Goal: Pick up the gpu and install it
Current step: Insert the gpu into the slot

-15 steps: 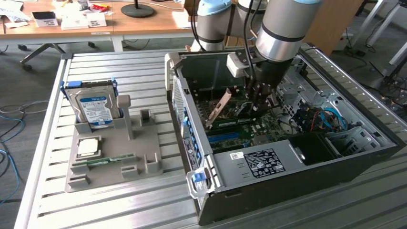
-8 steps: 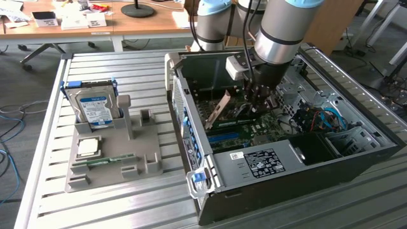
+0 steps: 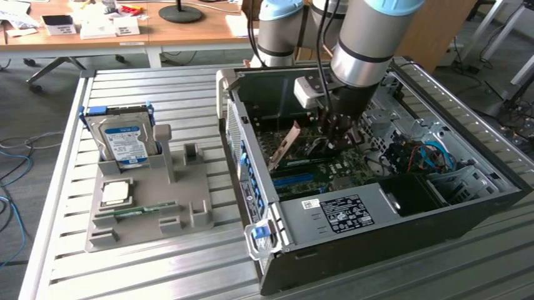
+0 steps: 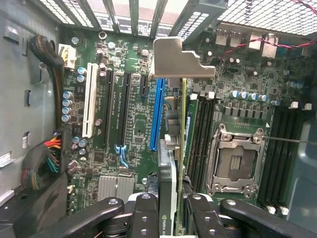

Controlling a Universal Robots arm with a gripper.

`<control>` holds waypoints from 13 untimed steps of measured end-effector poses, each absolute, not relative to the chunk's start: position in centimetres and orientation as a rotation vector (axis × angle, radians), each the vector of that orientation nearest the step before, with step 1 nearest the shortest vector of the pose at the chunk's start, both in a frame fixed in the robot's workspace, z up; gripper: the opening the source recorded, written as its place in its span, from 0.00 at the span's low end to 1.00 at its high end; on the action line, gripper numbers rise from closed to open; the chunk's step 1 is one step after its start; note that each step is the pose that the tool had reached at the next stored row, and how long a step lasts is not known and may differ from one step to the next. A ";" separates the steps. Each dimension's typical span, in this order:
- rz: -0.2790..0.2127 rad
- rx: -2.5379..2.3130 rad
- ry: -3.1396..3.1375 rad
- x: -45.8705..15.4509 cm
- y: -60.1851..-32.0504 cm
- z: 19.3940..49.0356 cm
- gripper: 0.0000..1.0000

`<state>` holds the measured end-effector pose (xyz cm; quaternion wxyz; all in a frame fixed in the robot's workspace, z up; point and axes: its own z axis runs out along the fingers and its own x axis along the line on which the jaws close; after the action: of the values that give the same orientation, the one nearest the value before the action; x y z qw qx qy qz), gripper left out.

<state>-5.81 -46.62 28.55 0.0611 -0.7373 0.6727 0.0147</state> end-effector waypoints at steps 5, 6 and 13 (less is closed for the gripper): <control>0.042 -2.209 2.058 -5.8 -46.6 28.5 0.27; 0.042 -2.209 2.058 -5.8 -46.6 28.5 0.27; 0.042 -2.209 2.058 -6.6 -46.6 28.2 0.27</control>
<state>-6.58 -46.62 28.19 0.0612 -0.7302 0.6804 0.0139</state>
